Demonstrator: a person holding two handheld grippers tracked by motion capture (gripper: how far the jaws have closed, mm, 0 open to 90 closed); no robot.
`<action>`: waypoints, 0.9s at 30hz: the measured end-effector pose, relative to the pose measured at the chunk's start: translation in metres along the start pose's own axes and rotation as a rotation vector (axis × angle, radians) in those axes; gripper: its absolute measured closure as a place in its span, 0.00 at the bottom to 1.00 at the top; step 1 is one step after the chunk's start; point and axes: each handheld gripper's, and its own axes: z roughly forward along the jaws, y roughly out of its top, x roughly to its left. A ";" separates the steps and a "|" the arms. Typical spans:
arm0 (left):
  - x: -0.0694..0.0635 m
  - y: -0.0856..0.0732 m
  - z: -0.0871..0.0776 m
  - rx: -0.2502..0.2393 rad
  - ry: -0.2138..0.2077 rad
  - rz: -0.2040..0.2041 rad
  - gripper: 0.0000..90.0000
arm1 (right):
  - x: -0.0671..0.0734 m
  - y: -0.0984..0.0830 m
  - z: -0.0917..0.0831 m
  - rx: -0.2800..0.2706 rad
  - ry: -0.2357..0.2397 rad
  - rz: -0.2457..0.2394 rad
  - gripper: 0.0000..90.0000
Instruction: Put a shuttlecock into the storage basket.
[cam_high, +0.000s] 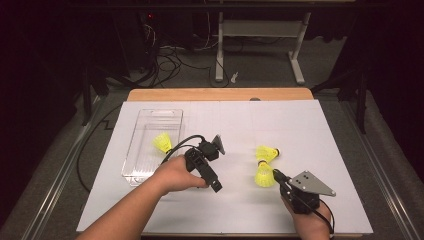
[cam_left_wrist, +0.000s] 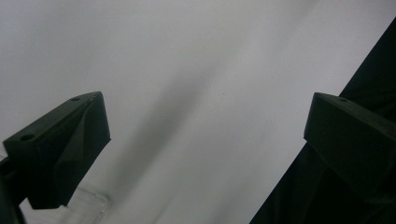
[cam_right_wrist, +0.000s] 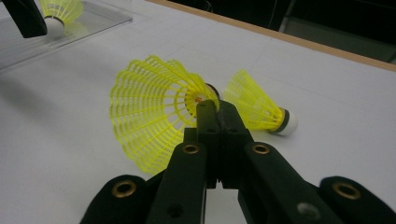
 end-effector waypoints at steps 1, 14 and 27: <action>0.000 0.000 0.000 -0.005 -0.002 -0.001 0.02 | 0.001 0.002 0.002 0.003 0.005 -0.006 1.00; 0.003 -0.002 -0.004 -0.014 -0.007 -0.007 0.02 | 0.017 0.026 0.019 -0.026 0.032 -0.035 1.00; 0.006 -0.001 0.001 -0.004 -0.010 -0.016 0.02 | 0.029 0.032 0.038 -0.053 0.065 -0.015 1.00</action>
